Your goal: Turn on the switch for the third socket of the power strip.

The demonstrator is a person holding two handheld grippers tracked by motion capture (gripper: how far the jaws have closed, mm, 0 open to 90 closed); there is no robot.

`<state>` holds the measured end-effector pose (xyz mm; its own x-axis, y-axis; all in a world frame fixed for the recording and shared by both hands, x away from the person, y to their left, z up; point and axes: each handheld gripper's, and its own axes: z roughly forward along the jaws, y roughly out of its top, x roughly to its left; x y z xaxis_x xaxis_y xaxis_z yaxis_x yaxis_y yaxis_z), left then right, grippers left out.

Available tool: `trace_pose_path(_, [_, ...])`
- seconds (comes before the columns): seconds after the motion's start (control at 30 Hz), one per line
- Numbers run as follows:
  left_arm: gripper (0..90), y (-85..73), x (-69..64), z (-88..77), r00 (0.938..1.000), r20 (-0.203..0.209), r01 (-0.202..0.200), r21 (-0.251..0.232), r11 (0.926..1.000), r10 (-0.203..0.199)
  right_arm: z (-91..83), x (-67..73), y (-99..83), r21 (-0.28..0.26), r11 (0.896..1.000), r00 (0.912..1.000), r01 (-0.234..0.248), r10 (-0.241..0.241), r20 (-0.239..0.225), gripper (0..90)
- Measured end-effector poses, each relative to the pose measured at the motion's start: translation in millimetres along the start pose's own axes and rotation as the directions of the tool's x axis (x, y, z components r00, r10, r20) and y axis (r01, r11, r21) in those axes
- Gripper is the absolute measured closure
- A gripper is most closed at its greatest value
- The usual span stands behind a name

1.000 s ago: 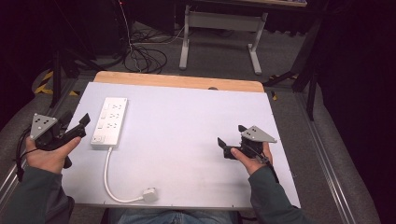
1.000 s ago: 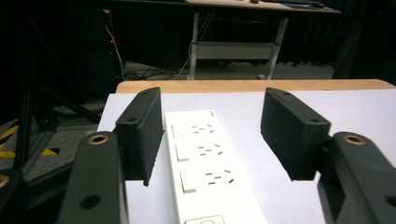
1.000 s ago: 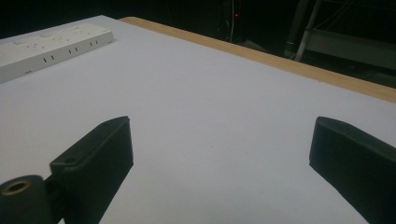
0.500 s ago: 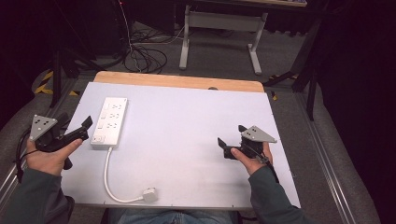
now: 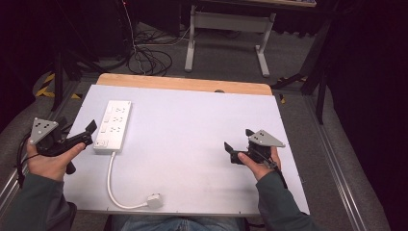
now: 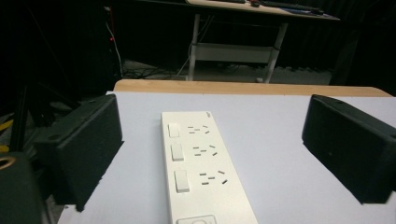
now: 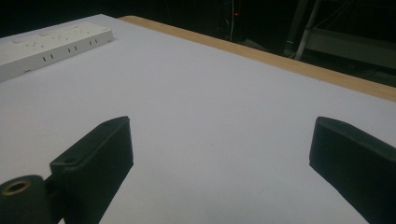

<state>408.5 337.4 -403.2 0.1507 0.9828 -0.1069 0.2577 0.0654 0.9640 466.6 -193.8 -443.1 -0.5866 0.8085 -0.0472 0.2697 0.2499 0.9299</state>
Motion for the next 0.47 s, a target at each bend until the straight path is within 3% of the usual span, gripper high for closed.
trace_pose_path(0.17, [1.4,0.4,-0.4,1.0,0.9997,0.013,0.021,0.0,0.9998,-0.021,0.0,-0.2,-0.1,0.001,1.0,1.0,-0.001,0.001,-0.001,6.7])
trace_pose_path(0.47, [1.4,-0.2,0.5,2.5,0.9995,0.026,0.014,0.015,0.9998,-0.014,0.2,-0.2,-0.2,0.003,1.0,1.0,-0.007,0.007,0.0,6.7])
